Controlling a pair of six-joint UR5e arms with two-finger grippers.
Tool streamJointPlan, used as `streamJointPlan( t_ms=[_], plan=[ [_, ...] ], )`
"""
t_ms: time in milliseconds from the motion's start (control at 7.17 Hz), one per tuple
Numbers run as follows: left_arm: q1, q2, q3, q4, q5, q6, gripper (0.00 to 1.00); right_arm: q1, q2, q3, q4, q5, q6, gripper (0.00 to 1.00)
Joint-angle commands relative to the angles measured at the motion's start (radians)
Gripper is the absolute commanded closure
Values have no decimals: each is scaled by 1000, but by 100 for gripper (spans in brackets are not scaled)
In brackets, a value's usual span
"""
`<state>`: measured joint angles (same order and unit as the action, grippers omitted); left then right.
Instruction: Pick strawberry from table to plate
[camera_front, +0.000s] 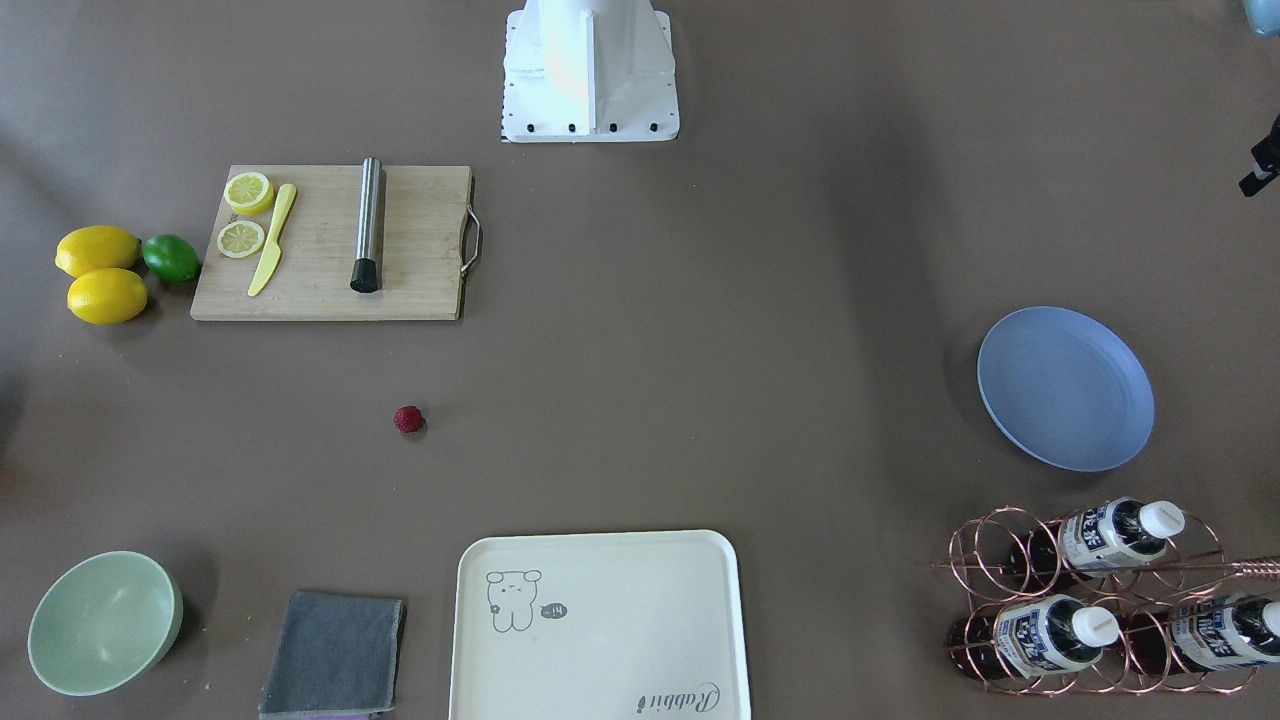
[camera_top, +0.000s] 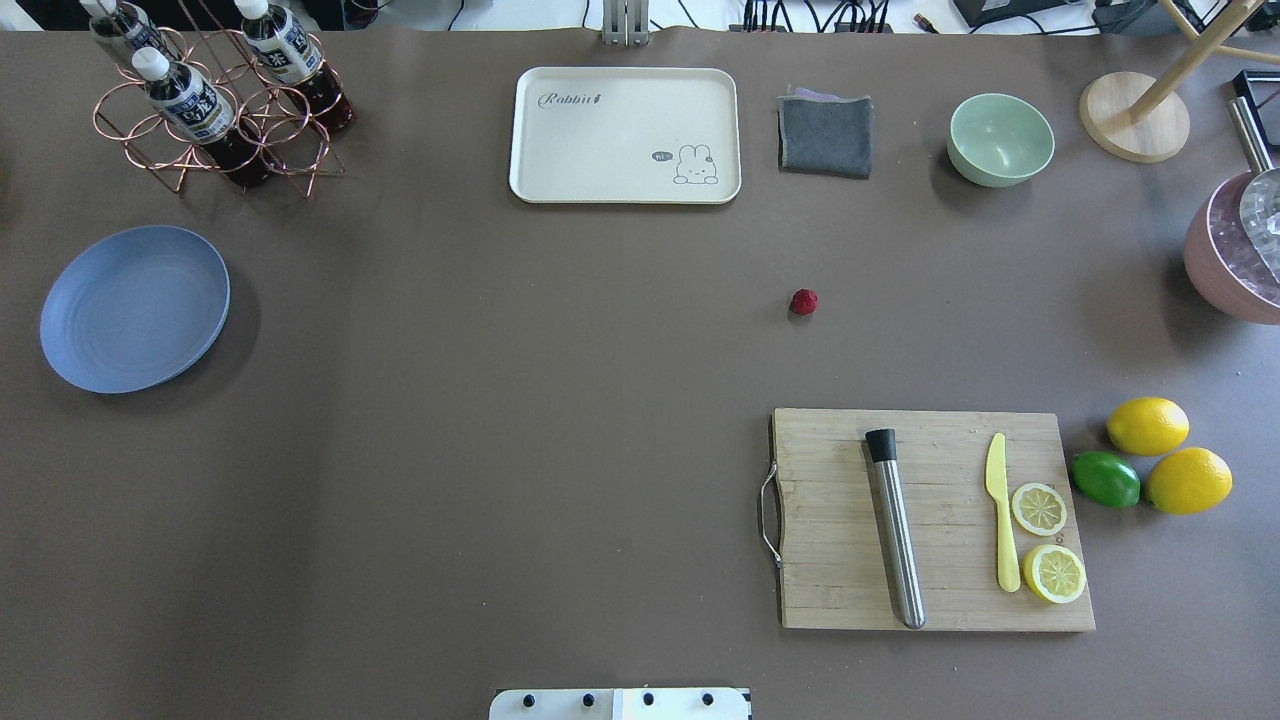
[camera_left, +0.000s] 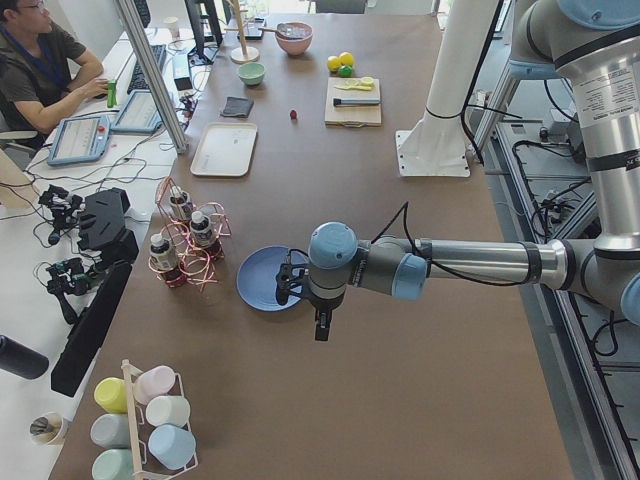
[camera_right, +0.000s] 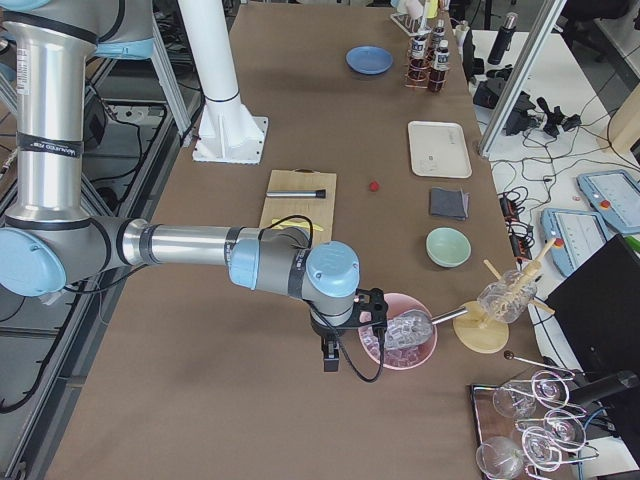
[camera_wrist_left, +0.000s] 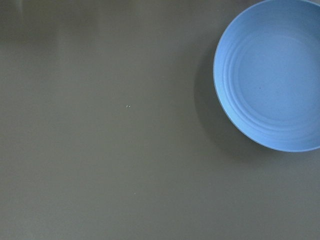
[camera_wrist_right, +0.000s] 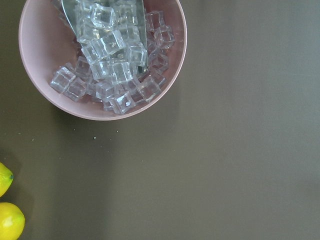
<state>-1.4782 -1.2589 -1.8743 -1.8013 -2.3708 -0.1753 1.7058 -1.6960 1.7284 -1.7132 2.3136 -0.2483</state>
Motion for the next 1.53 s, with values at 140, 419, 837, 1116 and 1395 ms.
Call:
streamJointPlan(
  t_ms=[140,419,837,1116,1395],
  plan=[
    [2,10,38,-102,-4,-1,3,0,-1,-4,1,0,1,0],
    [9,-3,47,-130,-13,-15,3,-2,3,-3,4,4,35,0],
    [126,-143,156,-159,-7,-105,3,-3,-1,-3,7,24,58,0],
    [194,-274,272,-194,24,-256,3,-5,-1,-4,6,24,58,0],
    [278,-313,387,-323,125,-273,2,-9,-1,-4,7,23,60,0]
  ],
)
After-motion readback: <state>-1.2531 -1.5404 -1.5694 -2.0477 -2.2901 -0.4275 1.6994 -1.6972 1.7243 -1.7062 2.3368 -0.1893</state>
